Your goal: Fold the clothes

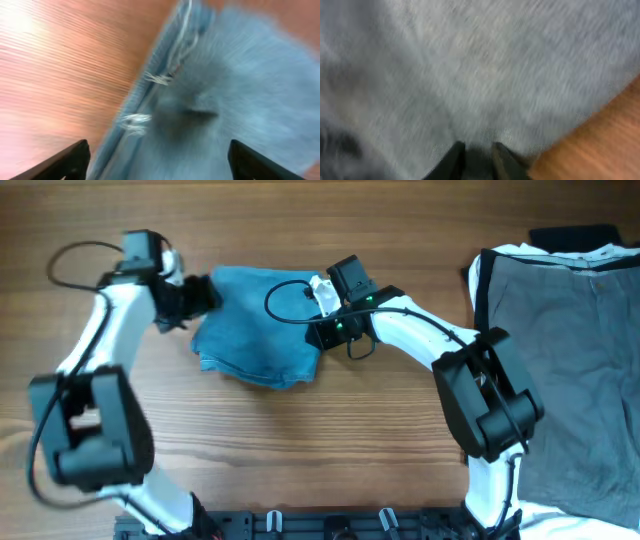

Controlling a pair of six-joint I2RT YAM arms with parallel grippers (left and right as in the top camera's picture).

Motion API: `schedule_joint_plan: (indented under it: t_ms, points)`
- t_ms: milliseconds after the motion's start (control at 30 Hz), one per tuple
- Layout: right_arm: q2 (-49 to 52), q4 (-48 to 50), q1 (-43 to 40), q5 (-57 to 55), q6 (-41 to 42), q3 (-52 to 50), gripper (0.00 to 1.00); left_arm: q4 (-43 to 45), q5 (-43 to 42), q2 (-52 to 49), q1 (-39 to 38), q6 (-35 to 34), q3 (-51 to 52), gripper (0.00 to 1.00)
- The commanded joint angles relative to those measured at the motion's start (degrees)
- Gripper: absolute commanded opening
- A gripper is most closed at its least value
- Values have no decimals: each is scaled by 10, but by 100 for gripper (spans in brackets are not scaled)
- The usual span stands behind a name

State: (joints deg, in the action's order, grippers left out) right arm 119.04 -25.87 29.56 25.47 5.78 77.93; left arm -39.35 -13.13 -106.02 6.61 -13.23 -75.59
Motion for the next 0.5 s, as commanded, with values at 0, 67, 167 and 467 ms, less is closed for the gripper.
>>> schedule_joint_plan:
  t_ms: [0, 67, 167, 467]
  points:
    - [-66, -33, -2, -2, -33, -10, 34, -38, 5, 49, 45, 13, -21, 100]
    - [-107, -53, -3, -2, -33, -10, 48, -43, -34, 24, 58, 43, -21, 100]
    - [-150, -73, -11, -1, -28, -10, 62, -34, -134, -33, 59, 113, -21, 100]
    - [-132, -100, -11, 3, -22, -14, 17, -29, -214, -178, 26, 195, -21, 85]
